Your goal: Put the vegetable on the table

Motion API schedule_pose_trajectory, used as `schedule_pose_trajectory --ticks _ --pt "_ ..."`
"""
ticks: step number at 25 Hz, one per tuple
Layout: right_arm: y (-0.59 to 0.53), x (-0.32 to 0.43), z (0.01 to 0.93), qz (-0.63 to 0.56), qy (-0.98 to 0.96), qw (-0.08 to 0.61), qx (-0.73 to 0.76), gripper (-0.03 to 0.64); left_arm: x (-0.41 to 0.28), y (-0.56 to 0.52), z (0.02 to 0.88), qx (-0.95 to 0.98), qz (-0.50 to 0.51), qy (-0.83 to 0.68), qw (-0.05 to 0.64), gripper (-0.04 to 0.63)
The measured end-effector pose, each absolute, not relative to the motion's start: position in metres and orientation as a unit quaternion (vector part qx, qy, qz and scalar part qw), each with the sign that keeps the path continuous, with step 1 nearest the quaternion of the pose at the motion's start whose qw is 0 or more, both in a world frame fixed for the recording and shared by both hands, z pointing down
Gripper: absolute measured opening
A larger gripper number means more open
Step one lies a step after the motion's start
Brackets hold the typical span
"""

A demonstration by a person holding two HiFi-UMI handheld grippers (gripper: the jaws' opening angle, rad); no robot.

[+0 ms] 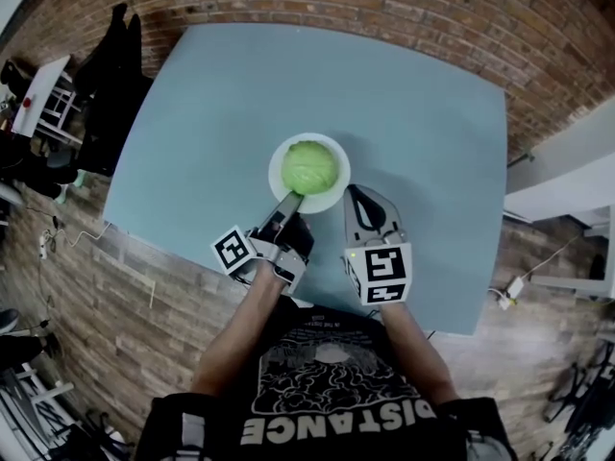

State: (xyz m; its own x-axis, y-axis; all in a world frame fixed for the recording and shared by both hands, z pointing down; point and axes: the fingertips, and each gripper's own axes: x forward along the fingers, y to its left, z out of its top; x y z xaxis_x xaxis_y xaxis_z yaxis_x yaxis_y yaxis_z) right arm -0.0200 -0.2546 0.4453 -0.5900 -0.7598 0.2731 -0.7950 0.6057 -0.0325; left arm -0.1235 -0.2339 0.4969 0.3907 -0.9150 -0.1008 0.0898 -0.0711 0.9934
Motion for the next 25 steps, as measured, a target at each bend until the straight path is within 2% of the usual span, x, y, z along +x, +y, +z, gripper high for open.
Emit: schedule_pose_trajectory --ticks 25 --pt "-0.259 -0.008 0.488 0.097 -0.850 0.162 0.492 0.009 -0.099 -0.250 0.583 0.604 -0.282 -0.354 0.656 0.033"
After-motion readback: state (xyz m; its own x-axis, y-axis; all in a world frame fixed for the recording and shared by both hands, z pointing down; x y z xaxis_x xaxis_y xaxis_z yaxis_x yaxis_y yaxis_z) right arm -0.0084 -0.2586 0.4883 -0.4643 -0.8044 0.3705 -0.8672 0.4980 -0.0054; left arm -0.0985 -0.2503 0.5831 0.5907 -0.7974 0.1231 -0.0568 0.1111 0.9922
